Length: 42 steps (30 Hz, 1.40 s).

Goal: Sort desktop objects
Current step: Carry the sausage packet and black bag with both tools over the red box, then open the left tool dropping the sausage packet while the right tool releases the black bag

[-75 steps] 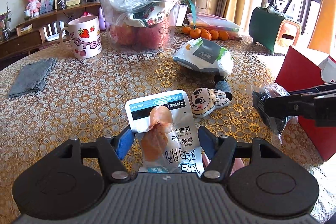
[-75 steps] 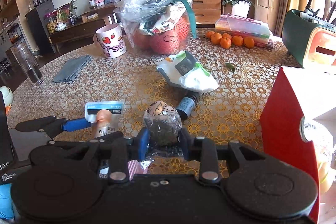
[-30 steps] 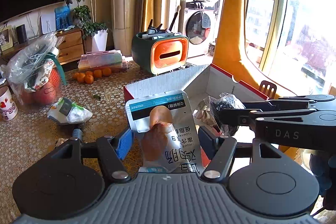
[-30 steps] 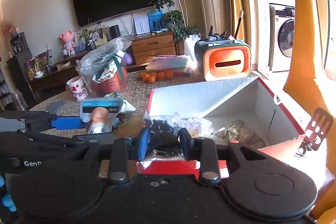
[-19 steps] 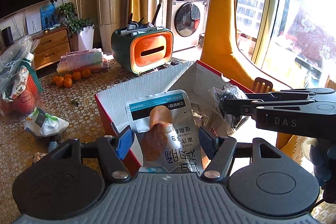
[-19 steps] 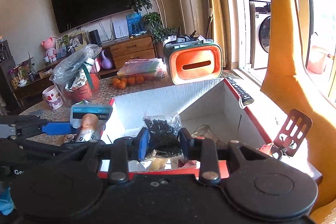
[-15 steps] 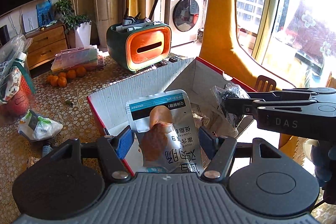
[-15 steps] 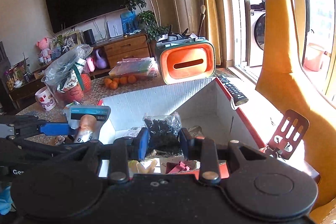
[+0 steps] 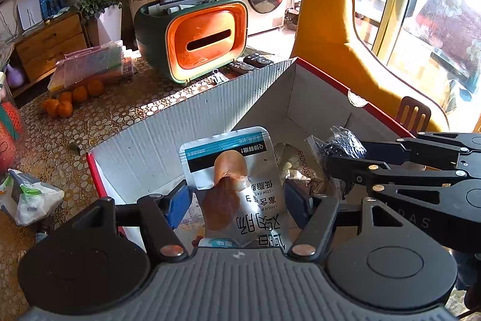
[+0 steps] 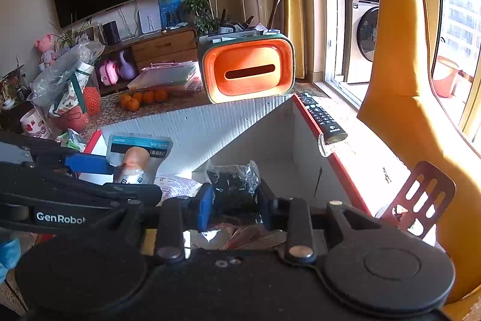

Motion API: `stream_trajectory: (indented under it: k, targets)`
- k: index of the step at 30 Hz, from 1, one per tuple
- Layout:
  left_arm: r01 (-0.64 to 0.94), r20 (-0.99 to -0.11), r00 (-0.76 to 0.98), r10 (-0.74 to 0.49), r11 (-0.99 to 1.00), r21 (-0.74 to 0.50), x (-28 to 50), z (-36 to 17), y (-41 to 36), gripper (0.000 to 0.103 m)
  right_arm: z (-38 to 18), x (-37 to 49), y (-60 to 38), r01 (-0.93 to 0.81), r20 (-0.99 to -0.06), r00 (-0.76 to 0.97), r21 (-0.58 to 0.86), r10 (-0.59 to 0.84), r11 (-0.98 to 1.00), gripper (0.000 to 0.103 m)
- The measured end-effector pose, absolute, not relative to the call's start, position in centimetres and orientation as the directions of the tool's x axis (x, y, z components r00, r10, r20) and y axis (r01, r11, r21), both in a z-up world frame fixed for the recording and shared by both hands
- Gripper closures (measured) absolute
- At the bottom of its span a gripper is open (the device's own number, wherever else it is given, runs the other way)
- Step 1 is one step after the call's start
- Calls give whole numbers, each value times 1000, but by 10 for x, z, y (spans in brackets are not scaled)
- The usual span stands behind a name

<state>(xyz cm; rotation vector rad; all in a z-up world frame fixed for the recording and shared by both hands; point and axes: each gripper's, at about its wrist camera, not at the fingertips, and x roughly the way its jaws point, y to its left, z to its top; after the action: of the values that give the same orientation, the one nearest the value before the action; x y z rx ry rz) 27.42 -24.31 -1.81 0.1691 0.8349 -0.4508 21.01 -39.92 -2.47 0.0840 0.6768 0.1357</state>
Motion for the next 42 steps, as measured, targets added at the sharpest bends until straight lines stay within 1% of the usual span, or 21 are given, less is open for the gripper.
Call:
stream_trajectory:
  k: [6, 15, 18, 20, 23, 25, 27, 32, 38, 42]
  targets:
    - [431, -786, 536, -309, 900, -60, 294, -32, -244, 36, -41, 222, -393, -108, -660, 738, 91, 141, 990, 71]
    - [443, -817, 494, -297, 895, -57, 300, -44, -245, 36, -49, 225, -390, -121, -679, 721, 75, 140, 990, 70]
    - [448, -821, 484, -304, 891, -66, 301, -44, -245, 36, -48, 224, -392, -122, -683, 717, 77, 141, 990, 67]
    - [453, -823, 479, -307, 889, -67, 301, -43, -245, 35, -48, 222, -392, -125, -683, 716, 77, 144, 989, 62]
    - [454, -816, 484, -316, 888, -75, 300, -40, -244, 33, -45, 217, -394, -131, -678, 720, 77, 148, 988, 57]
    - [454, -808, 486, -335, 886, -94, 298, -35, -242, 27, -43, 213, -394, -139, -673, 724, 73, 152, 988, 54]
    - [448, -796, 496, -346, 888, -106, 295, -30, -239, 23, -40, 209, -393, -147, -671, 726, 66, 153, 987, 52]
    - [450, -774, 515, -367, 885, -120, 281, -17, -233, 23, -32, 198, -391, -161, -659, 735, 57, 158, 985, 49]
    - [451, -744, 558, -367, 887, -100, 255, 1, -223, 23, -19, 183, -386, -175, -635, 751, 71, 180, 982, 45]
    - [449, -723, 574, -385, 886, -116, 237, 12, -212, 23, -10, 173, -380, -188, -624, 758, 71, 191, 980, 44]
